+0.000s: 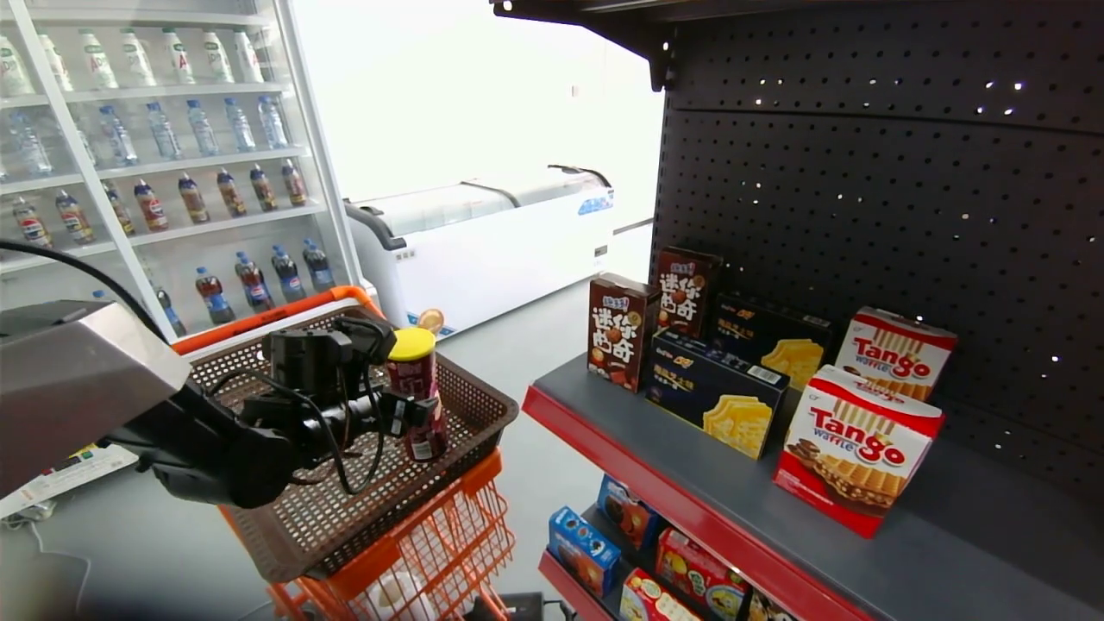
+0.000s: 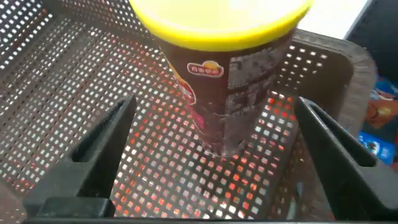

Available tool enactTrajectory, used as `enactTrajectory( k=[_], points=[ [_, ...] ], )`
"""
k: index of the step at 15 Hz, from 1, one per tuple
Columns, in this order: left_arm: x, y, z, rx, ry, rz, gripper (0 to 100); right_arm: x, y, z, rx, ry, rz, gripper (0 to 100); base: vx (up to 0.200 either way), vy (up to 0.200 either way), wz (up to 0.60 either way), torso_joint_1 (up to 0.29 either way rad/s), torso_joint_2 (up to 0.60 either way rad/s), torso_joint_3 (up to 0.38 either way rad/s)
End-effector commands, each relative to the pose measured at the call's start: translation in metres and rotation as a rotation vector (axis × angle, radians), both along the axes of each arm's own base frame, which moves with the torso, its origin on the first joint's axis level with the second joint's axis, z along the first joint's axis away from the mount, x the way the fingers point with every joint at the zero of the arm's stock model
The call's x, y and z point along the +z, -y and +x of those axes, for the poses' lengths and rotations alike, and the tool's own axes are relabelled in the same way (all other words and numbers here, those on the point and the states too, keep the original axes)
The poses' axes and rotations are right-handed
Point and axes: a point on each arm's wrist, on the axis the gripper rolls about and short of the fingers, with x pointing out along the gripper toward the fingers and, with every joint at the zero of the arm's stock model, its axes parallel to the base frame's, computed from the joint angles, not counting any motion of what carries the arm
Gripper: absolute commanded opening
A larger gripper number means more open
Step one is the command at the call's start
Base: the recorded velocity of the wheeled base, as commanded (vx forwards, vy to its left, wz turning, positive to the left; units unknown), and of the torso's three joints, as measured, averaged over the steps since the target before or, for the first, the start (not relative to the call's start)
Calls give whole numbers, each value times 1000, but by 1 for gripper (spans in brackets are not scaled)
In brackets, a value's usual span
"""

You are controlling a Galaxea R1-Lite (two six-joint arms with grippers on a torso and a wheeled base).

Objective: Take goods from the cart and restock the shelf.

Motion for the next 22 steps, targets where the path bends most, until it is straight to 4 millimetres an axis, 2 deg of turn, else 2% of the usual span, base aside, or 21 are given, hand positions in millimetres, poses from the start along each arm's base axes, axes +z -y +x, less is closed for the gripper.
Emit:
enactTrajectory(
  k=[1, 7, 11, 12, 16, 20, 22],
  points=[
    [-21, 2, 9, 2, -21, 4, 100, 0, 0, 0, 1, -1, 0, 100, 0, 0, 0, 0, 0, 0],
    [-39, 10, 23, -11, 42, -2, 100, 0, 0, 0, 1, -1, 0, 100, 0, 0, 0, 0, 0, 0],
    [-41, 10, 35, 12, 92, 1, 100, 0, 0, 0, 1, -2, 0, 100, 0, 0, 0, 0, 0, 0],
    [-41, 10, 35, 14, 95, 1, 0, 0, 0, 0, 1, -1, 0, 100, 0, 0, 0, 0, 0, 0],
    [-41, 14, 34, 41, 94, 16, 0, 0, 0, 0, 1, -1, 0, 100, 0, 0, 0, 0, 0, 0],
    [-21, 21, 36, 24, 145, -7, 0, 0, 0, 0, 1, -1, 0, 100, 0, 0, 0, 0, 0, 0],
    [-7, 27, 31, 15, 118, -30, 0, 0, 0, 0, 1, -1, 0, 100, 0, 0, 0, 0, 0, 0]
  ],
)
